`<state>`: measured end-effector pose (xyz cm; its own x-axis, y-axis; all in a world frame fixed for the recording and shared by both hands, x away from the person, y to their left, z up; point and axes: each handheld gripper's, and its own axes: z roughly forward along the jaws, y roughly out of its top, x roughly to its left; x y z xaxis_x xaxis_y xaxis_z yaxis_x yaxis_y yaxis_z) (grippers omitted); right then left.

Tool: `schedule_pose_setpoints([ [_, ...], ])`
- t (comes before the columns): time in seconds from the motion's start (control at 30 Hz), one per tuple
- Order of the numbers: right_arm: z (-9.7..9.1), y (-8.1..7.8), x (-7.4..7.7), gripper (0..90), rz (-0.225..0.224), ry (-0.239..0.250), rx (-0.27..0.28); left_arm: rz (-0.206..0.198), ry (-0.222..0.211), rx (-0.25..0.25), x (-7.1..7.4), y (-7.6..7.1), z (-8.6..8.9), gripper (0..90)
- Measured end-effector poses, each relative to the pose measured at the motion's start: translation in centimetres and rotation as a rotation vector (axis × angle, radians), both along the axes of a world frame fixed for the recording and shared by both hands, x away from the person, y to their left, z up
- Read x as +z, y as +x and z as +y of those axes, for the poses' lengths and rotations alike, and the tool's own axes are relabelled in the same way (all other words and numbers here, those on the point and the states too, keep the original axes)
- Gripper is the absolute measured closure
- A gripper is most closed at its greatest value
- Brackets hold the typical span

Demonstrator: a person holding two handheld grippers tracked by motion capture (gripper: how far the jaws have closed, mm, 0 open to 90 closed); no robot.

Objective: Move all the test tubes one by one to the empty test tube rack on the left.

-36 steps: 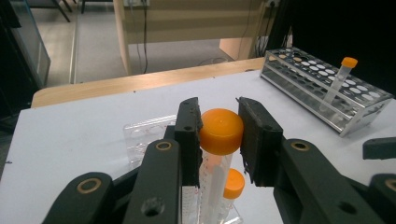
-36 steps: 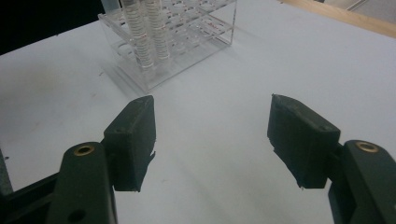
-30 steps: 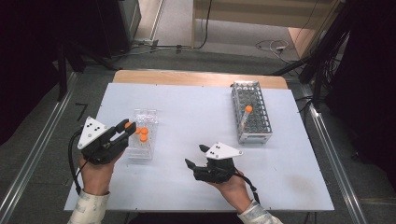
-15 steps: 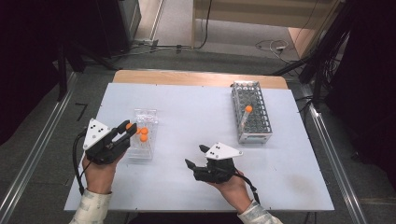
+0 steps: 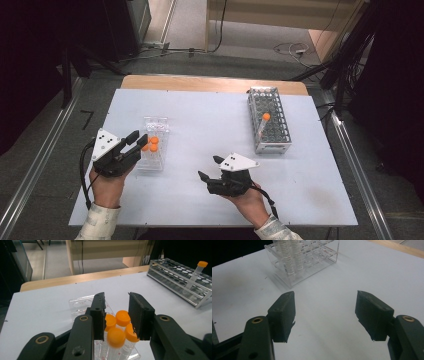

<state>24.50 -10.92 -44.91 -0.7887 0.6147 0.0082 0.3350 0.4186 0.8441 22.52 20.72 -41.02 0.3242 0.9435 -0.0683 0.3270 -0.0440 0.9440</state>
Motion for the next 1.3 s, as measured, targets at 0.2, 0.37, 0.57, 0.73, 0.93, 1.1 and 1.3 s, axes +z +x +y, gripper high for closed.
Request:
schedule_pose_setpoints([
  [0.2, -0.1, 0.0, 0.1, 31.1, -0.003, 0.001, -0.004, -0.003, -0.015, -0.002, 0.1, -0.1, 0.0, 61.4],
  [0.37, -0.8, 0.6, 0.3, 31.3, -0.012, 0.008, -0.037, 0.002, -0.057, -0.030, 0.3, -0.2, -0.3, 50.4],
  [0.57, -2.8, 2.1, 0.6, 31.8, -0.027, 0.013, -0.141, 0.023, -0.089, -0.082, 0.6, -0.2, -1.4, 34.0],
  [0.73, -5.2, 3.4, 1.2, 32.7, -0.067, 0.023, -0.258, 0.035, -0.070, -0.149, 0.5, -0.4, -3.2, 30.4],
  [0.93, -7.9, 5.0, 1.7, 33.8, -0.090, 0.041, -0.375, 0.044, -0.053, -0.202, 0.3, -0.6, -5.0, 29.0],
  [1.1, -9.3, 6.3, 1.4, 33.8, -0.094, 0.032, -0.448, 0.061, -0.030, -0.233, -0.3, -0.5, -6.2, 28.7],
  [1.3, -10.4, 7.8, 1.1, 35.8, -0.101, 0.037, -0.518, 0.070, -0.017, -0.259, -0.6, -0.6, -7.1, 28.6],
])
